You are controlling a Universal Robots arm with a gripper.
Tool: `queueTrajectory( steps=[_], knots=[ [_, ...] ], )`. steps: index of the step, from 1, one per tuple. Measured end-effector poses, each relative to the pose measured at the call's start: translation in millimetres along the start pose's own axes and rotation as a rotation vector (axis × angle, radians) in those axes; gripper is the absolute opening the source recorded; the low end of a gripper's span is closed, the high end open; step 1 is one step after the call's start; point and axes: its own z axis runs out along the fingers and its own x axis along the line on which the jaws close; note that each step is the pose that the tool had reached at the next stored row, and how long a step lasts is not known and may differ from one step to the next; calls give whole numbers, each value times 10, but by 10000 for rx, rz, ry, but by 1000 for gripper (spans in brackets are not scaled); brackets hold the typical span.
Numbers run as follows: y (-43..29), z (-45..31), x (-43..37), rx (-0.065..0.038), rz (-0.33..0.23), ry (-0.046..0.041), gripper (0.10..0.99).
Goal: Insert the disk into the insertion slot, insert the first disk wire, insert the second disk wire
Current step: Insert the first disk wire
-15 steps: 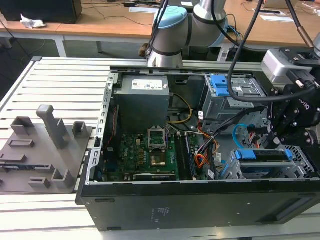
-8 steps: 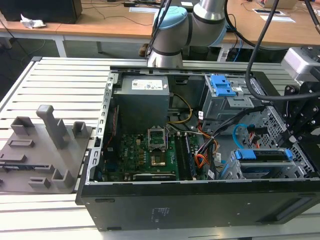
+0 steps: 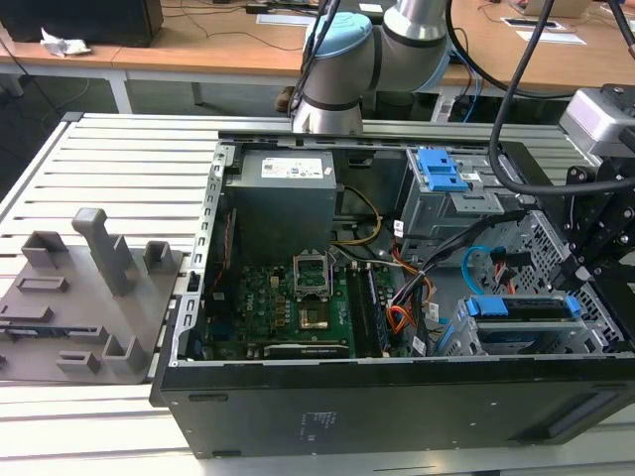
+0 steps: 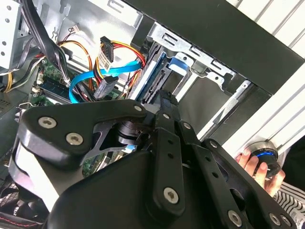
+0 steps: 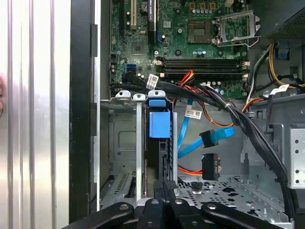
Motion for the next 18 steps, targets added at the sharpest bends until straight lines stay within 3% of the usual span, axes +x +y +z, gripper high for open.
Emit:
queueTrajectory(
  steps=[5,6,7,8,9,11,18],
  knots=[
    [1,0,0,0,1,0,114],
    [1,0,0,0,0,1,169],
    [1,0,0,0,0,1,294],
    [1,0,0,0,0,1,361],
    [2,-1,-10,0,1,1,361],
    [4,-1,-62,1,3,12,361],
    [9,-4,-355,0,2,39,361]
  ],
)
